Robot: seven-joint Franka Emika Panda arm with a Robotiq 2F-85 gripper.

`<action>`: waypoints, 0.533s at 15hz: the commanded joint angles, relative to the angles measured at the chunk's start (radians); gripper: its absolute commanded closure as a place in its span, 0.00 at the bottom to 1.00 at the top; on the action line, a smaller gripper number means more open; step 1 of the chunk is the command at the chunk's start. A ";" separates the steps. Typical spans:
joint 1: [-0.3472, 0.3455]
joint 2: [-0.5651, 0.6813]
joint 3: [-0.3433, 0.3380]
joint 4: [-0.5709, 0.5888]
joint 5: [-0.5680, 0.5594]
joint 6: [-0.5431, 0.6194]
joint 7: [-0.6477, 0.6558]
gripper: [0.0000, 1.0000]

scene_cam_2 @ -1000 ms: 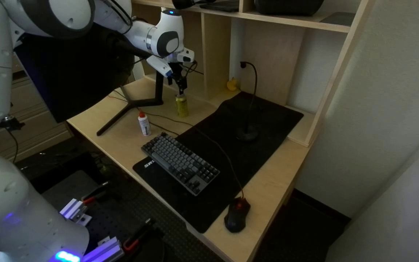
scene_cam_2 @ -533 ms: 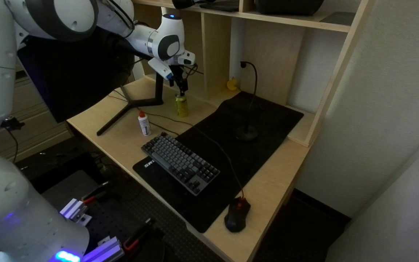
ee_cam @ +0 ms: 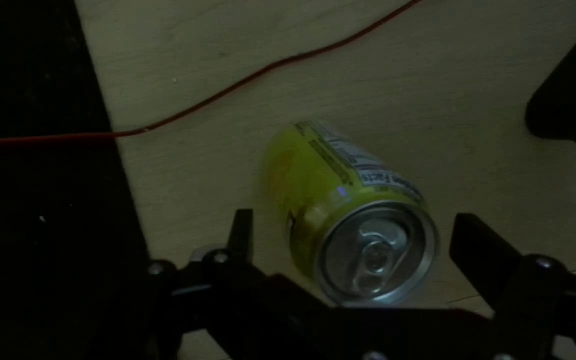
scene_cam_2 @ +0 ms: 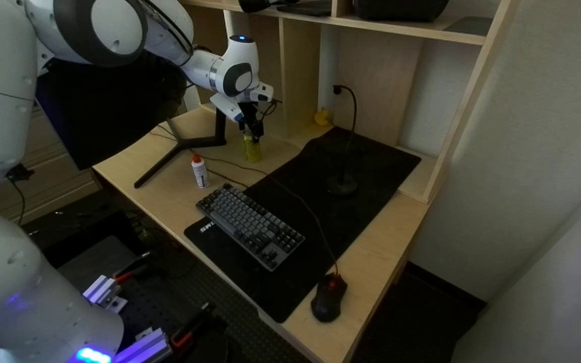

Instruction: Move the soda can to the right hand side of the table

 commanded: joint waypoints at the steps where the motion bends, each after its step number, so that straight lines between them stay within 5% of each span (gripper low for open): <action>1: 0.013 0.036 -0.016 0.018 -0.010 0.065 0.002 0.00; 7: 0.003 0.024 -0.004 0.003 0.004 0.066 -0.012 0.00; 8: 0.001 0.025 -0.001 0.005 0.003 0.062 -0.020 0.25</action>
